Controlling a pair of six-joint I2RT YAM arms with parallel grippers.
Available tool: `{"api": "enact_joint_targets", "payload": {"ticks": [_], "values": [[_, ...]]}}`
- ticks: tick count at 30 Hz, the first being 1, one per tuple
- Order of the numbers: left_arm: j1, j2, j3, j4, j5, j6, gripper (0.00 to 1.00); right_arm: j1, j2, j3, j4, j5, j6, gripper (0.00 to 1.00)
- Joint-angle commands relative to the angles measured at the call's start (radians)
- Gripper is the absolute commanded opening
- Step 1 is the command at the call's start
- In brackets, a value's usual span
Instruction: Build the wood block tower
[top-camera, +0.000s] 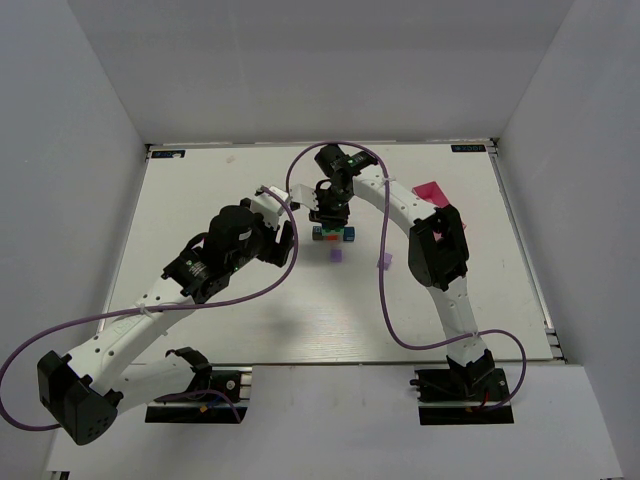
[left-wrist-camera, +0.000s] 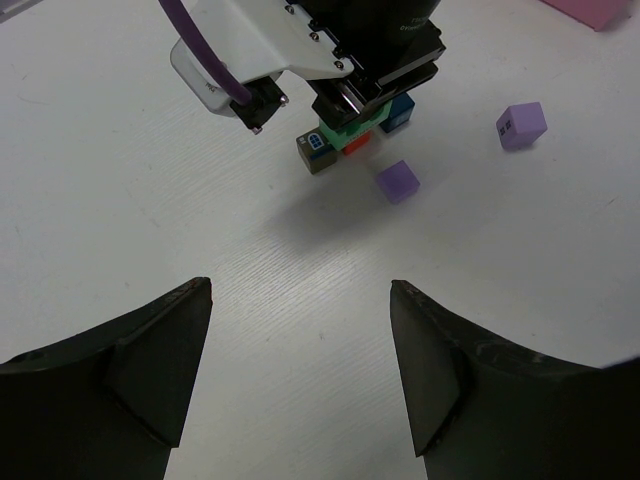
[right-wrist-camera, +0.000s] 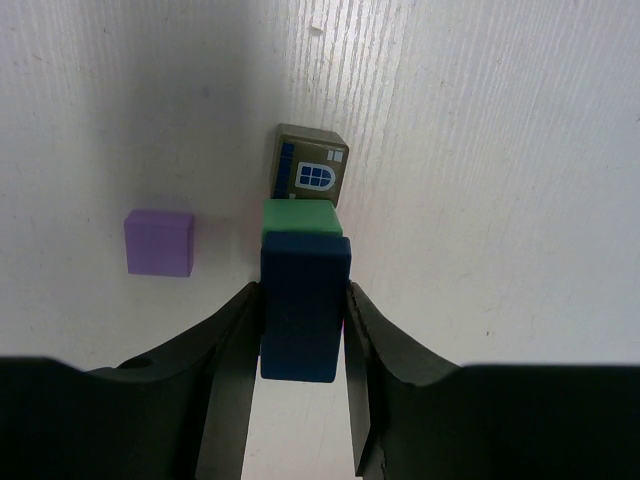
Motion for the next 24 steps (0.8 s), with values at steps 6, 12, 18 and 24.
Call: {"api": "enact_joint_targets", "payload": {"ticks": [6,12,18,24], "values": [[0.006,-0.029,-0.007,0.005,-0.011,0.003,0.82,0.007,-0.009,-0.006,-0.006,0.0,0.009,0.47],[0.006,-0.029,-0.007,0.005,-0.011,0.003,0.82,0.009,-0.007,-0.009,0.0,-0.006,0.011,0.57],[0.006,-0.029,-0.007,0.005,-0.011,0.003,0.82,0.007,-0.012,-0.01,0.005,-0.006,0.012,0.68],[0.006,-0.029,-0.007,0.005,-0.011,0.003,0.82,0.009,-0.047,-0.041,0.035,-0.015,0.02,0.9]]}}
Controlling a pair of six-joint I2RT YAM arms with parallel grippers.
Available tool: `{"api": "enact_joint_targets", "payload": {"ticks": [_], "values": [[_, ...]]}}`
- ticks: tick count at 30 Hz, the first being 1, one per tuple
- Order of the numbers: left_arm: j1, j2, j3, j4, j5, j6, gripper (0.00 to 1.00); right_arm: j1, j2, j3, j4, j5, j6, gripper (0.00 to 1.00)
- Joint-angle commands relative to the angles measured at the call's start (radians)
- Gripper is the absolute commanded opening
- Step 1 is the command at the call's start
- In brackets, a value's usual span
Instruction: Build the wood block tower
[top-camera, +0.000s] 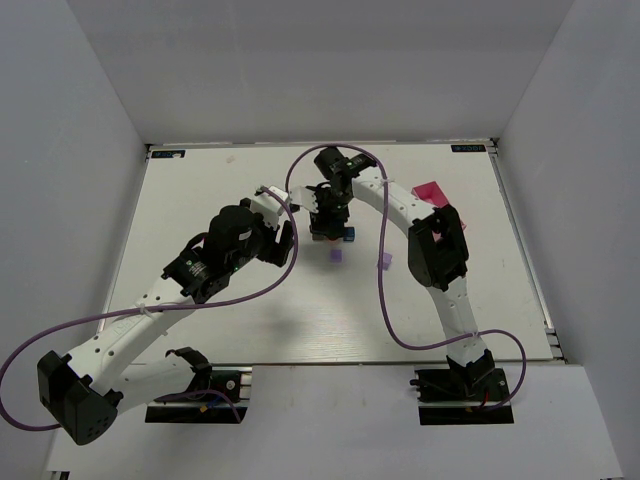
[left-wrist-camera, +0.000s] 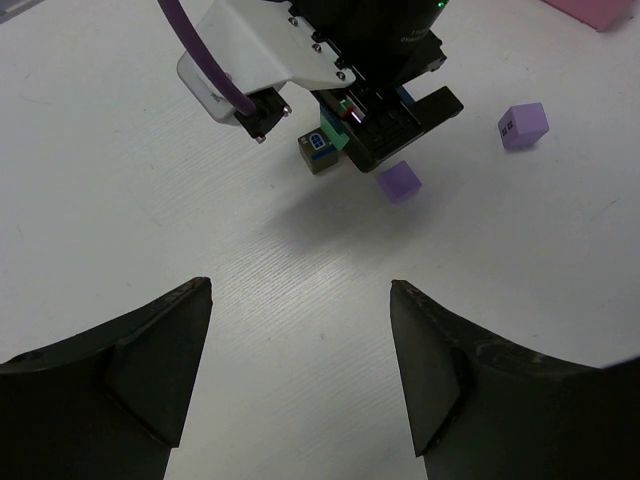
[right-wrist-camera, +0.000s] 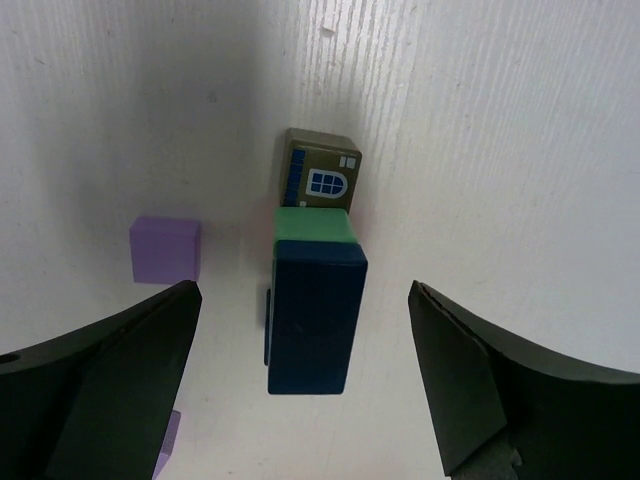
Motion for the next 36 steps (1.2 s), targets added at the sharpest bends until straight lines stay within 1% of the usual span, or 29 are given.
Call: {"api": "enact_joint_targets", "payload": {"ticks": [1,6,7,12,15,16,17,18,19,20,21,22,23,24,25,26,27,28,29,30,31,32,33,34,36], "values": [[0.006,-0.029,-0.007,0.005,-0.007,0.003,0.82,0.002,-0.062,-0.031,0.028,-0.017,0.014,0.9],[0.006,-0.029,-0.016,0.014,-0.007,0.003,0.82,0.002,-0.12,-0.08,0.046,-0.036,0.021,0.9],[0.006,-0.038,-0.016,0.014,-0.007,0.003,0.82,0.001,-0.157,-0.091,0.058,-0.051,0.026,0.9],[0.006,-0.07,-0.027,0.037,0.003,0.003,0.82,-0.006,-0.278,-0.244,0.152,-0.077,0.046,0.9],[0.006,-0.093,-0.045,0.056,0.015,0.012,0.82,-0.003,-0.369,-0.283,0.176,-0.08,0.061,0.9],[0.006,-0.093,-0.045,0.056,0.024,0.012,0.82,-0.006,-0.386,-0.321,0.192,-0.066,0.086,0.9],[0.006,-0.093,-0.045,0.065,0.024,0.012,0.82,-0.003,-0.418,-0.339,0.227,-0.041,0.101,0.9],[0.006,-0.102,-0.054,0.065,0.035,0.012,0.82,-0.006,-0.471,-0.4,0.257,-0.021,0.121,0.9],[0.006,-0.103,-0.054,0.075,0.05,0.012,0.82,-0.009,-0.502,-0.487,0.297,-0.002,0.192,0.9],[0.006,-0.092,-0.054,0.076,0.05,0.021,0.8,-0.01,-0.612,-0.596,0.466,0.097,0.222,0.9],[0.006,-0.083,-0.054,0.076,0.065,0.021,0.78,-0.015,-0.648,-0.649,0.526,0.124,0.318,0.9],[0.006,-0.072,-0.054,0.085,0.084,0.021,0.75,-0.025,-0.686,-0.749,0.569,0.168,0.365,0.9],[0.006,-0.04,-0.054,0.085,0.093,0.021,0.62,-0.03,-0.758,-0.864,0.753,0.243,0.42,0.9],[0.006,-0.02,-0.045,0.085,0.093,0.021,0.52,-0.035,-0.821,-0.905,0.796,0.294,0.469,0.9],[0.006,0.005,-0.036,0.073,0.093,0.008,0.42,-0.042,-0.843,-0.965,0.811,0.297,0.562,0.9],[0.006,0.032,-0.01,0.062,0.081,-0.018,0.27,-0.045,-0.884,-0.968,0.772,0.288,0.593,0.9],[0.006,0.096,0.007,0.048,0.081,-0.038,0.2,-0.059,-0.894,-0.971,0.724,0.279,0.671,0.83],[-0.015,0.13,0.027,0.018,0.081,-0.058,0.16,-0.062,-0.904,-0.97,0.697,0.268,0.69,0.57],[-0.015,0.166,0.06,0.007,0.081,-0.077,0.13,-0.081,-0.913,-0.967,0.669,0.259,0.707,0.37],[-0.024,0.23,0.071,0.007,0.119,-0.135,0.12,-0.084,-0.929,-0.97,0.631,0.206,0.756,0.13],[-0.024,0.261,0.081,-0.006,0.119,-0.167,0.12,-0.088,-0.944,-0.979,0.629,0.202,0.78,0.0],[-0.041,0.293,0.099,-0.006,0.119,-0.193,0.12,-0.104,-0.952,-0.993,0.627,0.202,0.802,0.0],[-0.052,0.321,0.108,-0.015,0.092,-0.245,0.19,-0.11,-0.96,-1.0,0.629,0.195,0.849,0.0],[-0.076,0.347,0.108,-0.015,0.078,-0.267,0.22,-0.116,-0.978,-1.005,0.629,0.187,0.862,0.0],[-0.101,0.417,0.136,-0.015,0.027,-0.33,0.31,-0.141,-0.981,-1.014,0.638,0.205,0.912,0.0]]}}
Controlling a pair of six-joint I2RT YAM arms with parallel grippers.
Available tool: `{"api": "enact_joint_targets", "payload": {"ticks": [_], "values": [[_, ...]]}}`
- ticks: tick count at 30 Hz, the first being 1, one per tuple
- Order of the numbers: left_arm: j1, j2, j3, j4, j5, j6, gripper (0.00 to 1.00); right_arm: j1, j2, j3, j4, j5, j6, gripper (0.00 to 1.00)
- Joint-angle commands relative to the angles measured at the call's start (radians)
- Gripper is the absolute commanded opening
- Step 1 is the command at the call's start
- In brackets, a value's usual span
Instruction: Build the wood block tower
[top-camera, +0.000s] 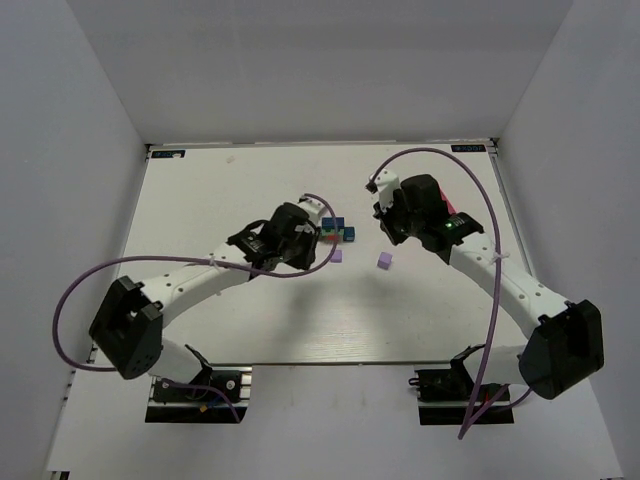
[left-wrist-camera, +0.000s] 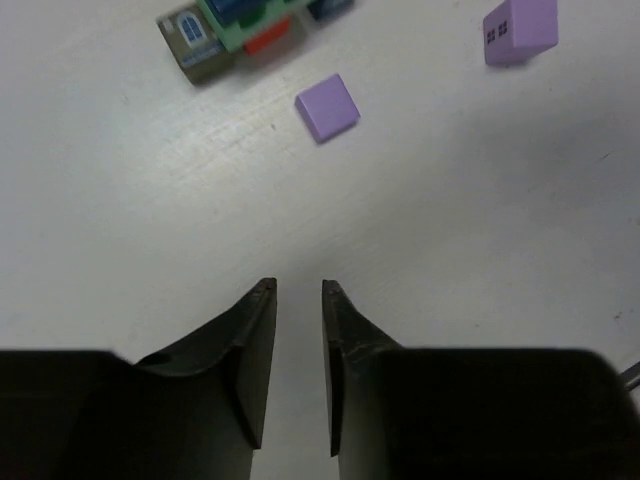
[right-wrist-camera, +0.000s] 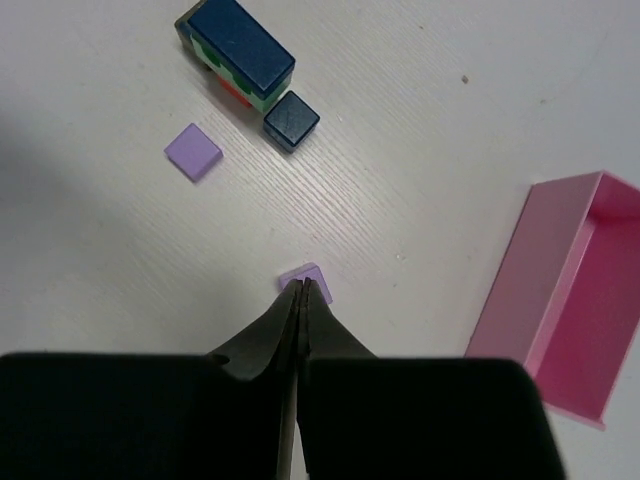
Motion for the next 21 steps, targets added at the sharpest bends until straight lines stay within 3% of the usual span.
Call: {"api": "enact_joint_targets", "payload": {"ticks": [1,3,7,12,14,15,17,20,21], "values": [[-0.067,0.057,0.083,-0.042,-0.062,-0.153,0.37,-0.038,-0.021,-0.016,0.034,0.0,0.152,0.02],[-0.096,0.118,0.13,-0.063,-0.131,-0.206,0.47,-0.051,-0.006,-0.01,0.025,-0.002,0.177,0.1],[-0.148,0.203,0.193,-0.088,-0.224,-0.301,0.52,-0.071,0.011,0.001,-0.014,-0.049,0.192,0.33],[-0.184,0.267,0.267,-0.175,-0.321,-0.373,0.56,-0.104,0.032,0.015,-0.064,-0.119,0.241,0.4],[-0.194,0.267,0.256,-0.166,-0.321,-0.374,0.56,-0.12,0.049,0.012,-0.08,-0.152,0.252,0.64],[-0.194,0.257,0.256,-0.166,-0.321,-0.374,0.58,-0.126,0.057,0.009,-0.086,-0.17,0.249,0.7],[-0.194,0.246,0.246,-0.154,-0.303,-0.346,0.62,-0.138,0.071,0.005,-0.1,-0.186,0.244,0.76],[-0.194,0.221,0.246,-0.197,-0.279,-0.236,0.69,-0.147,0.094,-0.004,-0.115,-0.192,0.212,0.74],[-0.194,0.198,0.246,-0.218,-0.278,-0.207,0.71,-0.147,0.095,-0.008,-0.12,-0.196,0.133,0.72]]}}
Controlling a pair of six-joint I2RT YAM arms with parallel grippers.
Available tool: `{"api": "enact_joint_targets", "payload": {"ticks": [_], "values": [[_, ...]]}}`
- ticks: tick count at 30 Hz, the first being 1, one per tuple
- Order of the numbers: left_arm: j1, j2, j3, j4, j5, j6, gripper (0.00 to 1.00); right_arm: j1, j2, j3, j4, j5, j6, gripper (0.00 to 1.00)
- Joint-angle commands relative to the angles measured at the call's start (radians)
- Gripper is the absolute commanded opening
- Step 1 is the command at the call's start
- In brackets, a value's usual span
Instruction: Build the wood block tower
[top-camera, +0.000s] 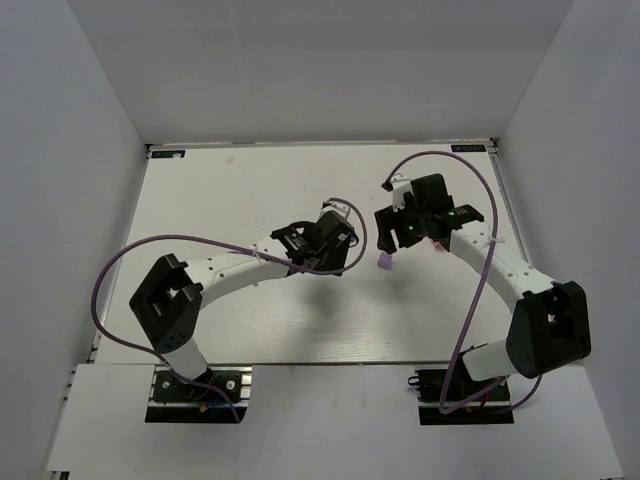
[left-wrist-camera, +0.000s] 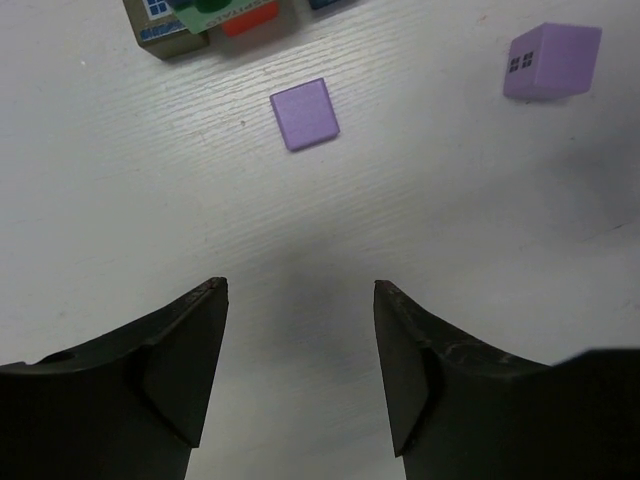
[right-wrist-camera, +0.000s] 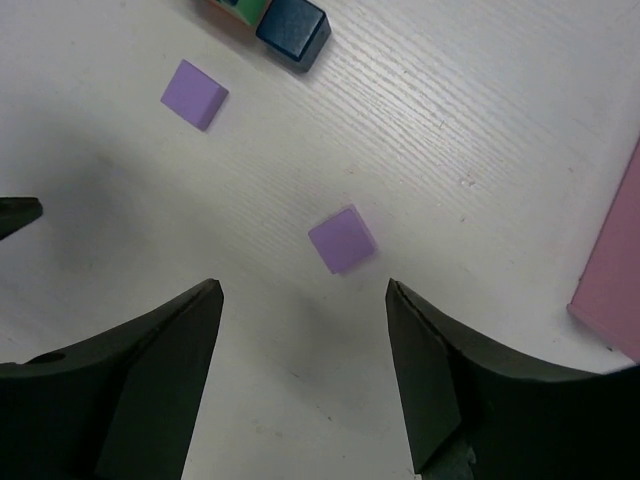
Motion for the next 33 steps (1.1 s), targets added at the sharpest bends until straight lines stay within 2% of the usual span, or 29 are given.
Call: {"api": "enact_joint_targets", "payload": {"ticks": [1,2,3,5,6,9,11,12,15,16,17,31,33], "values": [[-0.004,-0.093,0.012,-0.071,-0.005,0.145,0.71,-0.007,0.011,-0.005,-0.035,-0.075,-0.105,0.72],[0.005,-0.113,0.012,-0.095,0.007,0.185,0.71,-0.007,0.011,-0.001,-0.043,-0.098,-0.146,0.68],[0.005,-0.138,0.001,-0.106,0.007,0.217,0.71,-0.007,0.011,0.003,-0.051,-0.118,-0.271,0.66],[0.005,-0.226,-0.046,-0.106,0.007,0.329,0.7,-0.007,0.002,-0.004,-0.063,-0.158,-0.341,0.6],[0.014,-0.26,-0.068,-0.083,0.007,0.359,0.7,-0.005,0.001,-0.012,-0.051,-0.167,-0.434,0.55],[0.014,-0.388,-0.177,-0.007,-0.027,0.452,0.73,-0.004,0.03,-0.037,-0.052,-0.179,-0.553,0.5],[0.014,-0.432,-0.238,0.027,-0.027,0.494,0.8,-0.004,0.065,-0.023,-0.074,-0.173,-0.605,0.55],[0.014,-0.446,-0.238,0.027,-0.012,0.506,0.81,-0.003,0.099,-0.009,-0.083,-0.171,-0.62,0.61],[0.014,-0.455,-0.229,0.013,0.001,0.528,0.83,-0.003,0.164,0.02,-0.094,-0.122,-0.637,0.68],[0.014,-0.464,-0.244,0.027,0.001,0.528,0.83,-0.007,0.171,0.025,-0.098,-0.113,-0.64,0.75],[0.014,-0.477,-0.255,0.036,0.01,0.537,0.84,-0.004,0.182,0.029,-0.094,-0.101,-0.639,0.76],[0.014,-0.488,-0.264,0.027,0.042,0.537,0.84,0.007,0.294,0.083,-0.077,-0.076,-0.657,0.78],[0.014,-0.488,-0.264,0.027,0.042,0.537,0.84,0.01,0.304,0.091,-0.08,-0.073,-0.653,0.75]]}}
